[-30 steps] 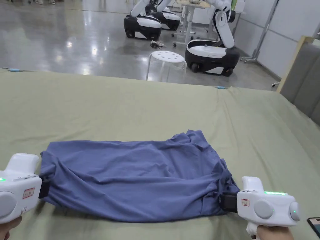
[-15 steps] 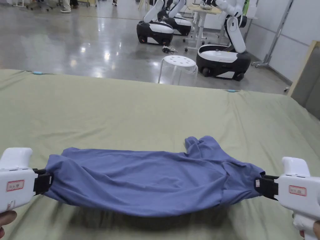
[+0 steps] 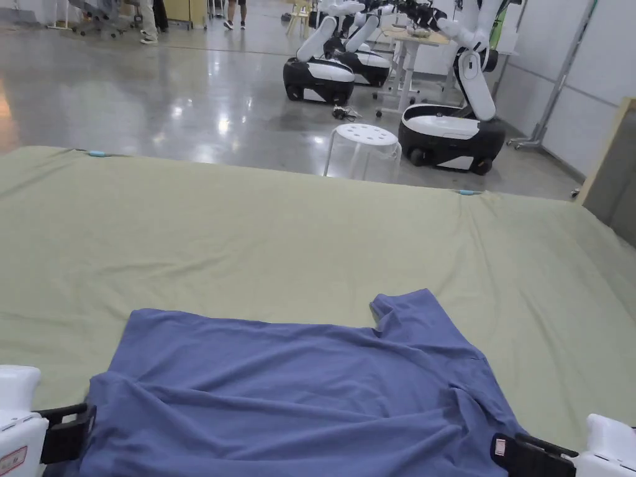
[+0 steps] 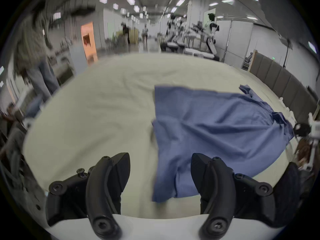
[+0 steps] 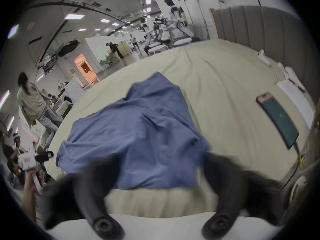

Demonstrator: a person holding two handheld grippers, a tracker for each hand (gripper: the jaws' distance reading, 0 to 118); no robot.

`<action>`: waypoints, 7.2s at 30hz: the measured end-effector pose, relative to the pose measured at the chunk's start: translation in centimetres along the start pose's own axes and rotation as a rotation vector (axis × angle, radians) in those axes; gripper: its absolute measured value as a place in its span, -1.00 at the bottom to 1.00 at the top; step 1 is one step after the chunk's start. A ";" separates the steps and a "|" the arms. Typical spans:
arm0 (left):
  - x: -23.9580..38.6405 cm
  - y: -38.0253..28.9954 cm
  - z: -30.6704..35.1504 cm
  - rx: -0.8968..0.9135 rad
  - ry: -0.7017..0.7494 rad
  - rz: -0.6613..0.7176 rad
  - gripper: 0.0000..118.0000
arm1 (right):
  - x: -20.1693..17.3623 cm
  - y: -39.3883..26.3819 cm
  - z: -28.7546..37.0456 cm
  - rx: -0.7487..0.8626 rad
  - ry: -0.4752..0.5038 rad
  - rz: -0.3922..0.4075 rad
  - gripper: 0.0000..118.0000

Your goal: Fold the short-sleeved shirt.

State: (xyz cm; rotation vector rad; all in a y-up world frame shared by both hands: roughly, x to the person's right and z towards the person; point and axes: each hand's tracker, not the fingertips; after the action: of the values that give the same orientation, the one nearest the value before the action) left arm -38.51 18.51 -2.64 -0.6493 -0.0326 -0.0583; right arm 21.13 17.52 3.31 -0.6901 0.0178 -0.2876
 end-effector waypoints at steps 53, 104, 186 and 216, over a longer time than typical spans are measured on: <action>5.9 16.0 -17.8 -0.095 -0.090 -0.096 -0.90 | 0.9 16.8 -26.6 -0.322 -0.267 0.157 -0.87; 1.9 1.2 6.5 0.312 -0.018 0.019 -0.80 | -17.4 -2.5 4.1 0.465 -0.016 0.352 -1.00; 10.4 0.3 -8.3 -0.283 -0.452 0.299 -0.92 | -16.7 -2.9 1.0 0.341 0.111 0.177 -1.00; -7.2 0.2 -4.8 -0.315 -0.669 0.611 0.27 | -19.9 -3.5 0.8 0.302 0.073 0.289 -1.00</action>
State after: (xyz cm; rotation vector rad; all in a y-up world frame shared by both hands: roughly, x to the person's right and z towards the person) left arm -45.59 16.10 -6.97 -0.9459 -0.4745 0.7592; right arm 1.16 20.77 4.60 -0.3694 0.1397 -0.0348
